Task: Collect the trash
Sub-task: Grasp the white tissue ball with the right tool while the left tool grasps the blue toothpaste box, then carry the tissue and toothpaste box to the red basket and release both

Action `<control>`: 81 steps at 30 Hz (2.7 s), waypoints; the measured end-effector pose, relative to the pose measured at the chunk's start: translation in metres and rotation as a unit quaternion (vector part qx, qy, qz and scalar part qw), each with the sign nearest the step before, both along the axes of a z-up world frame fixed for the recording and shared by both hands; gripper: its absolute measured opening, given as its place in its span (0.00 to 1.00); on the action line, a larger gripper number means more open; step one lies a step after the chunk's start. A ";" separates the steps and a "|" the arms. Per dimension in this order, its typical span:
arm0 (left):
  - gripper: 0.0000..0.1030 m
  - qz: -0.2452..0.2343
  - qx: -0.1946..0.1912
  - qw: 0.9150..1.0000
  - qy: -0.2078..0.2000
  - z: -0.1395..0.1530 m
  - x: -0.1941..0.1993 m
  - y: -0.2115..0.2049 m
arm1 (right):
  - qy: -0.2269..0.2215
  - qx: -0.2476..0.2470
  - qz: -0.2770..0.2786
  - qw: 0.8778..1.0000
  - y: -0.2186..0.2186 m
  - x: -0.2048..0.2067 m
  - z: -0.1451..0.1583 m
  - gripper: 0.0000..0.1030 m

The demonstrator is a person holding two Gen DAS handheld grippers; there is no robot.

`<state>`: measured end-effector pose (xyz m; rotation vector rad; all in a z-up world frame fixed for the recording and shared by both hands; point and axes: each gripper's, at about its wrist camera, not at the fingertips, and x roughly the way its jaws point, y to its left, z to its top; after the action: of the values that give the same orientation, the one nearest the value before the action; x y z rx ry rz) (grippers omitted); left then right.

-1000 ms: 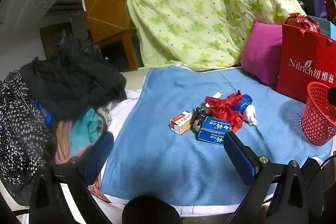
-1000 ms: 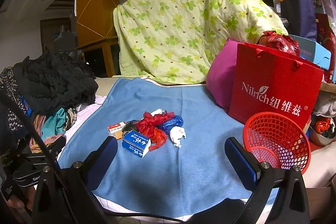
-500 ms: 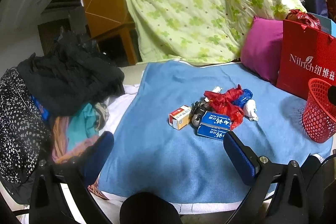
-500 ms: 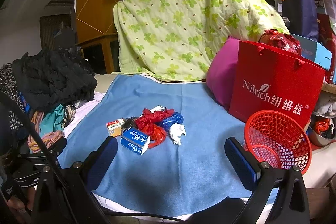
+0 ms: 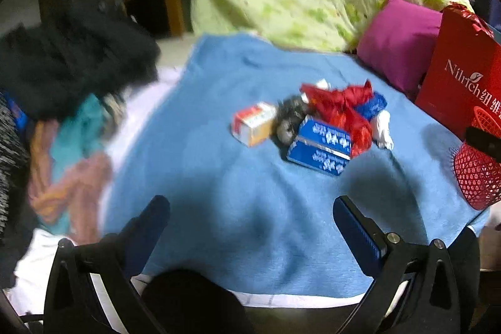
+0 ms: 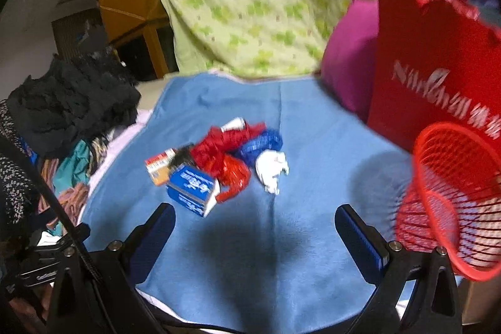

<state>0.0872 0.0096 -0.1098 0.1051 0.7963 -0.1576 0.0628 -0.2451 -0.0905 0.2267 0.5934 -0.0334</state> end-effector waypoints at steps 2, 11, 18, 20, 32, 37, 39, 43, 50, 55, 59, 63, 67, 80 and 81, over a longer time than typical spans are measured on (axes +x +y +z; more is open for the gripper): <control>1.00 -0.008 -0.009 1.000 0.022 -0.015 0.018 -0.001 | 0.031 0.024 0.000 0.999 -0.007 0.022 -0.019 1.00; 1.00 -0.029 -0.054 0.995 0.076 -0.048 0.096 -0.027 | 0.085 0.130 0.009 0.988 -0.041 0.097 -0.066 0.84; 1.00 -0.043 -0.122 0.984 0.126 -0.067 0.149 -0.045 | 0.097 0.178 0.019 0.979 -0.057 0.149 -0.089 0.81; 1.00 -0.040 -0.139 0.979 0.142 -0.076 0.159 -0.047 | 0.103 0.185 0.019 0.977 -0.059 0.161 -0.097 0.79; 0.73 -0.050 -0.196 0.959 0.196 -0.120 0.176 -0.062 | 0.114 0.192 0.039 0.974 -0.059 0.167 -0.119 0.36; 0.32 -0.053 -0.233 0.952 0.192 -0.112 0.171 -0.053 | 0.099 0.187 0.040 0.976 -0.057 0.144 -0.107 0.36; 0.23 -0.059 -0.236 0.951 0.192 -0.111 0.167 -0.054 | 0.092 0.184 0.041 0.978 -0.056 0.133 -0.101 0.36; 0.19 -0.084 -0.239 0.950 0.181 -0.096 0.147 -0.066 | 0.081 0.177 0.036 0.980 -0.056 0.107 -0.092 0.36; 0.20 -0.097 -0.207 0.958 0.173 -0.095 0.113 -0.074 | 0.067 0.173 0.024 0.982 -0.063 0.064 -0.092 0.36; 0.74 -0.090 -0.168 0.970 0.150 -0.086 0.090 -0.070 | 0.052 0.161 0.019 0.985 -0.065 0.041 -0.094 0.36; 0.78 -0.078 -0.134 0.980 0.128 -0.081 0.089 -0.083 | 0.040 0.153 0.015 0.987 -0.068 0.033 -0.100 0.36; 0.79 -0.078 -0.097 0.983 0.136 -0.088 0.101 -0.117 | 0.031 0.141 0.014 0.989 -0.068 0.023 -0.109 0.36; 0.80 -0.077 -0.076 0.985 0.135 -0.090 0.107 -0.146 | 0.022 0.127 0.005 0.992 -0.070 0.016 -0.114 0.36; 0.84 -0.054 -0.043 0.989 0.127 -0.081 0.113 -0.195 | 0.016 0.104 -0.031 0.994 -0.085 0.006 -0.124 0.36; 0.84 -0.054 -0.048 0.989 0.126 -0.079 0.112 -0.194 | 0.016 0.106 -0.032 0.994 -0.086 0.005 -0.125 0.36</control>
<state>0.1992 -0.1844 -0.1885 0.0382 1.0336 -0.3159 0.0682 -0.3312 -0.2152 0.4530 0.6219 -0.0365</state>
